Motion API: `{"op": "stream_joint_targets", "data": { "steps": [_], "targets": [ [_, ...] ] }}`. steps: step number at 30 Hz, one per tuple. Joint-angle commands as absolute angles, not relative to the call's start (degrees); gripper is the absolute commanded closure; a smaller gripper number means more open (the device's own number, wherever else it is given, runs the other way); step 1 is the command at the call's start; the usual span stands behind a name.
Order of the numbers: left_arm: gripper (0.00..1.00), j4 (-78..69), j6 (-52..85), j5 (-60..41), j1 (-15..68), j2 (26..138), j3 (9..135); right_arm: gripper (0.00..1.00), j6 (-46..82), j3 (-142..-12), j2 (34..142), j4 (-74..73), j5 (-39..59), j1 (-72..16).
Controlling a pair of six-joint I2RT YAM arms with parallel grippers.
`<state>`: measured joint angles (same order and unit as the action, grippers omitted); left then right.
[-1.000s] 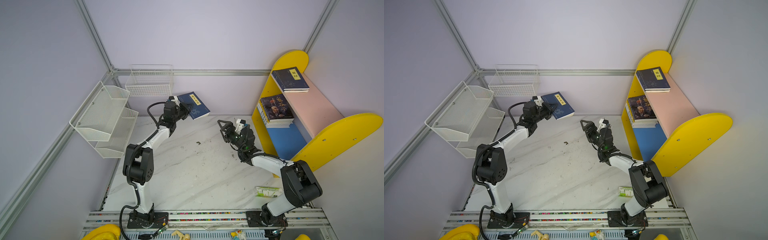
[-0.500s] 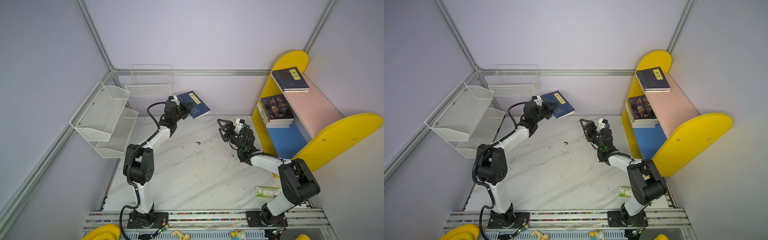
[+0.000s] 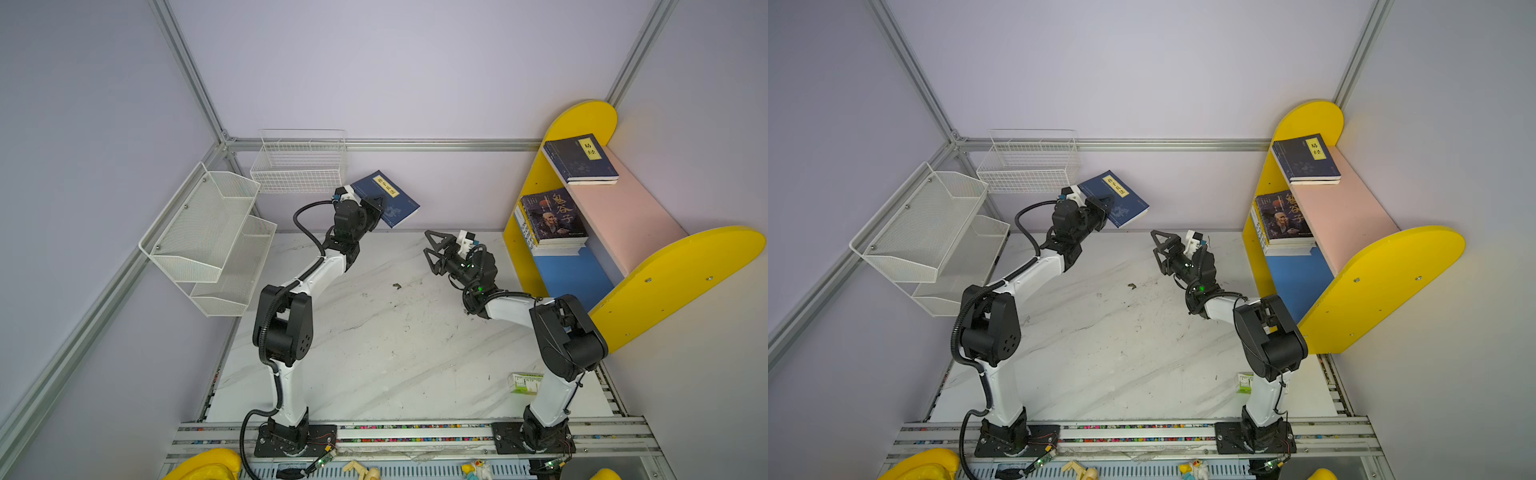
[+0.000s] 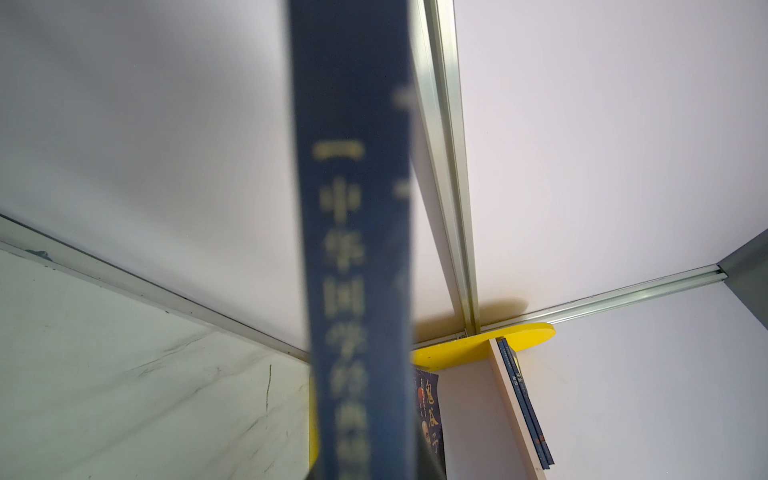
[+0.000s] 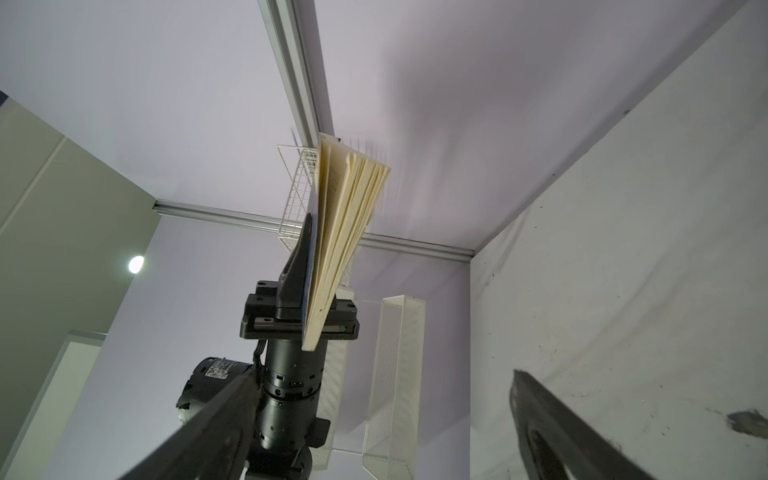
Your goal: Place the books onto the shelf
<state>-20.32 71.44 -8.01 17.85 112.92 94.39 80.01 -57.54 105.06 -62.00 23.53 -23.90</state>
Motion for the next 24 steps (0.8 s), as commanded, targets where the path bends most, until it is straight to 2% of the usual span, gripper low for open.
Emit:
{"op": "stream_joint_targets", "data": {
  "steps": [1,8,16,22,24],
  "targets": [
    [0.99,-26.19,72.74,-5.95,18.65,112.15,100.75,0.05,85.24,-61.46,107.52,-70.93,25.28,-24.43],
    [0.98,-28.42,75.39,-5.24,20.28,111.55,98.35,0.08,85.85,-70.48,113.53,-68.89,26.1,-25.53],
    [0.98,-30.72,78.71,-5.7,21.86,112.92,97.33,0.16,86.06,-74.94,116.56,-67.47,25.17,-27.31],
    [0.99,-30.29,79.9,-7.1,22.66,114.31,98.07,0.28,84.61,-75.86,116.25,-65.17,23.96,-27.43],
    [0.98,-30.15,80.02,-7.42,22.92,114.46,98.14,0.38,84.44,-76.33,116.32,-64.78,24.06,-27.45]
  ]
}}
